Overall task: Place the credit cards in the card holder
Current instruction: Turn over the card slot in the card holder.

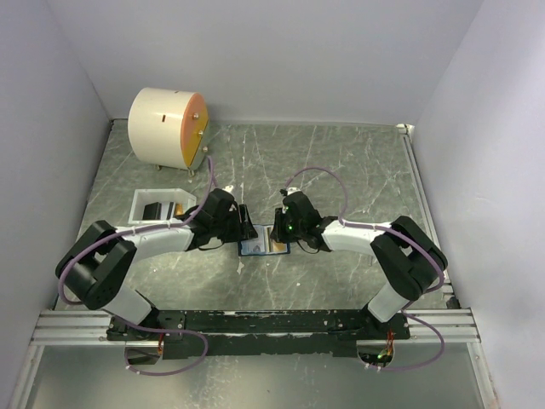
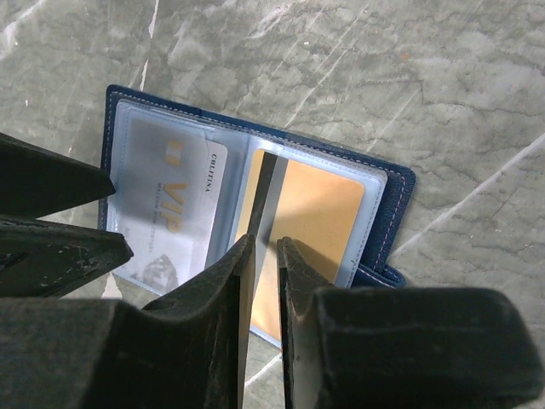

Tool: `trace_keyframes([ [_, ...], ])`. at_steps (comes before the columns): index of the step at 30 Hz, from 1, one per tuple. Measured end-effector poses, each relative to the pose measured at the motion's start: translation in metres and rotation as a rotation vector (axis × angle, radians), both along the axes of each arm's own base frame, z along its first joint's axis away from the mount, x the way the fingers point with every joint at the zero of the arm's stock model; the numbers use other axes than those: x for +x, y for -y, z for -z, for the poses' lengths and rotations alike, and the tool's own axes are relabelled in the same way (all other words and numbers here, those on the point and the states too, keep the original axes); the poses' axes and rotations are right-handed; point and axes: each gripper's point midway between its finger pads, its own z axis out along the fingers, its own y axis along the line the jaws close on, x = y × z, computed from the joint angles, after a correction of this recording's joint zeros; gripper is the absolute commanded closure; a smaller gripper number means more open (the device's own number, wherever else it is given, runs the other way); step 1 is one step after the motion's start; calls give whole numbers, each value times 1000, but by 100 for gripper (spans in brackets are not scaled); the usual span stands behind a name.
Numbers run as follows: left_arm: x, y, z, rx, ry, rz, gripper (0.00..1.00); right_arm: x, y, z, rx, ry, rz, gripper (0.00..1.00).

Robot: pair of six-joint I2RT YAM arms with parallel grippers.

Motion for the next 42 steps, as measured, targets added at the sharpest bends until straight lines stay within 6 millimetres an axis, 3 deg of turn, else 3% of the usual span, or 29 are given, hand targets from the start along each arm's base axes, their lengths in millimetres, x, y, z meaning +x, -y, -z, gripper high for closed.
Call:
trace_keyframes([
  [12,-1,6,6,-24,-22,25,37,0,-1,0,12,1,4,83],
  [31,-6,38,-24,-208,-34,107,38,-1,-3,1,32,-3,8,83],
  [38,1,46,-35,-234,-9,120,50,-2,-3,0,37,-10,14,82],
  [42,2,46,-31,-224,-14,123,56,-3,11,-4,26,-8,46,79],
])
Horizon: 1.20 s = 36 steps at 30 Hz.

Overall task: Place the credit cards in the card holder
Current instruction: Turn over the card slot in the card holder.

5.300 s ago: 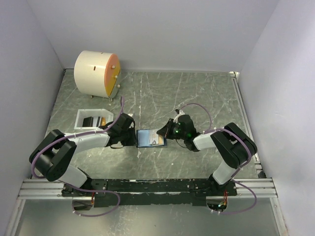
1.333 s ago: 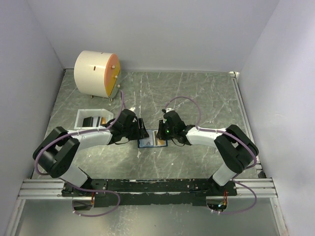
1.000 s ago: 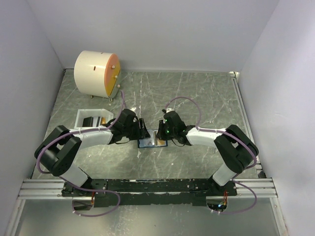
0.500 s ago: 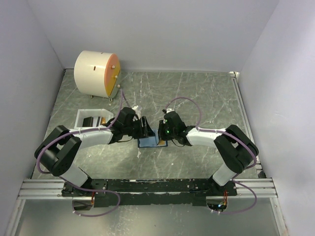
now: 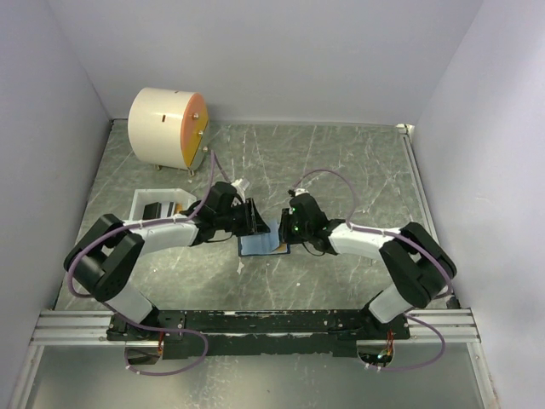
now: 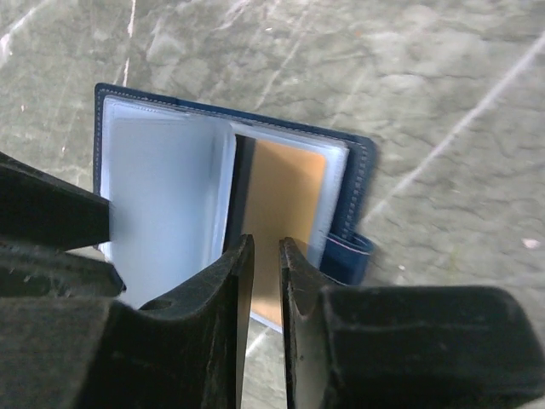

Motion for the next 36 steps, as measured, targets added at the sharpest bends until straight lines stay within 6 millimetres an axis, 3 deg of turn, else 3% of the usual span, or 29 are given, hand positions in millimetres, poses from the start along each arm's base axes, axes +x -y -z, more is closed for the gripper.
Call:
trace_keyframes([
  [6,-1,-2,13,34,-17,10,69,3,16,-17,-11,30,49,75],
  [11,-4,-7,21,67,-34,13,74,3,20,-37,7,65,68,73],
  [16,-2,-18,26,144,-37,-13,65,2,17,-54,53,90,61,72],
  [23,4,-34,17,222,-3,-64,64,0,0,-73,158,98,27,72],
  [32,9,-75,-1,391,65,-162,44,-5,-11,-46,160,19,-15,69],
  [36,25,-99,-24,515,130,-213,40,-10,-17,-40,166,-5,-43,67],
])
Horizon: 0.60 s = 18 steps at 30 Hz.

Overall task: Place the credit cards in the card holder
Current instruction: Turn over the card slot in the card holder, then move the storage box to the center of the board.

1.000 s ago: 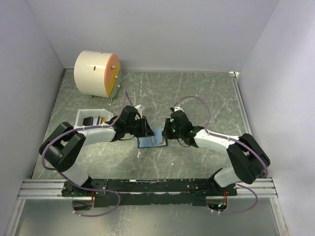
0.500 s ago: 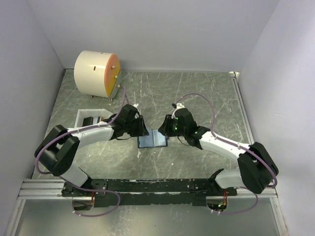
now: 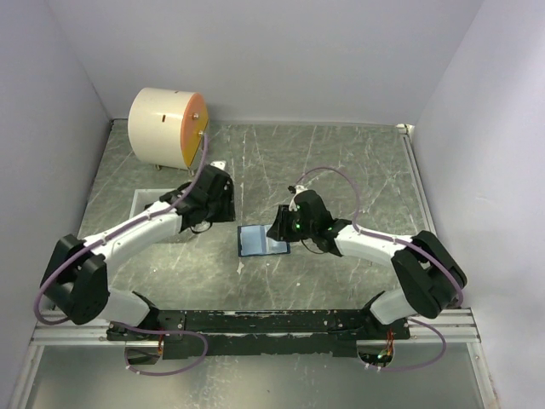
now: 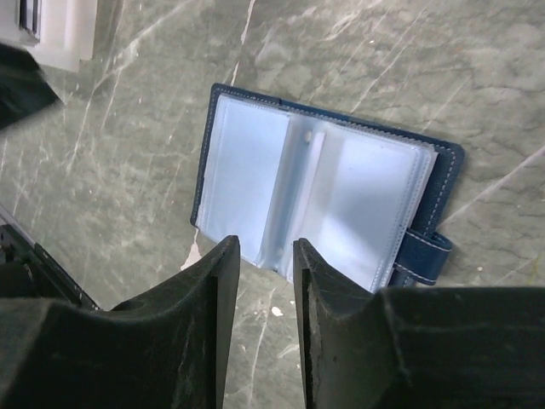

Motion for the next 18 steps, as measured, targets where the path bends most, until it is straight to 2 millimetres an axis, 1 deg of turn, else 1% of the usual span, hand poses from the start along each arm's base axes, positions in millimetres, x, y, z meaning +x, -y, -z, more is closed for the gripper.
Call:
trace_keyframes([
  [2,12,-17,-15,49,37,-31,40,-3,-3,0,4,-5,-15,66],
  [3,19,-29,-23,75,54,-52,40,-4,-4,0,6,-6,-22,66],
  [5,34,-60,-38,130,89,-111,39,-5,-6,-2,11,-2,-35,66],
  [7,43,-87,-47,185,112,-159,38,-5,-8,-3,18,1,-42,66],
  [8,48,-105,-52,222,123,-187,38,-6,-9,-4,21,2,-45,66],
  [11,53,-142,-54,302,119,-230,36,-6,-10,-6,30,6,-52,65],
  [12,54,-153,-53,325,113,-238,33,-6,-11,-6,34,6,-55,65],
  [14,54,-169,-51,367,104,-239,28,-6,-13,-8,42,9,-62,65],
  [16,54,-180,-47,411,95,-229,24,-6,-14,-10,50,12,-67,65],
  [18,52,-187,-40,457,77,-208,21,-6,-15,-10,54,14,-73,65],
])
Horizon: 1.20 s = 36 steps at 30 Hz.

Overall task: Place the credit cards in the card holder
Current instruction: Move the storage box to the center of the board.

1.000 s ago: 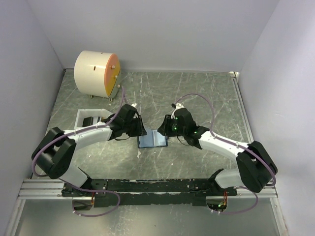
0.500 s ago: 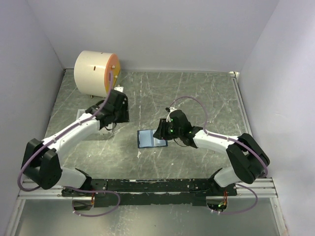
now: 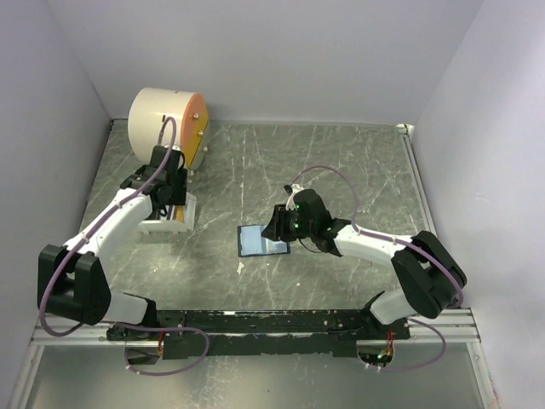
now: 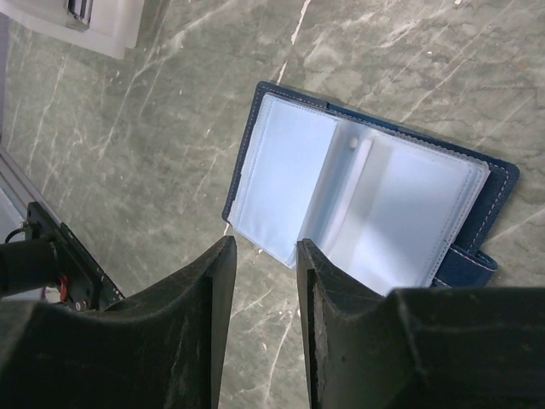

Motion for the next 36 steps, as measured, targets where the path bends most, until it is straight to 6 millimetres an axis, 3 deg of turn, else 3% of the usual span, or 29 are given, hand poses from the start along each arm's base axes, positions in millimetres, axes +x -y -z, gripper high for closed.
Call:
trace_keyframes([
  [2,-1,-3,13,35,-37,18,8,0,-1,-1,2,2,-5,65],
  [6,-6,-7,49,85,-134,55,9,0,-2,-3,6,10,-16,64],
  [21,-5,-13,105,156,-285,98,8,3,-6,-9,30,36,-27,64],
  [36,5,-48,97,354,-258,-37,16,2,-5,-12,34,51,-29,63],
])
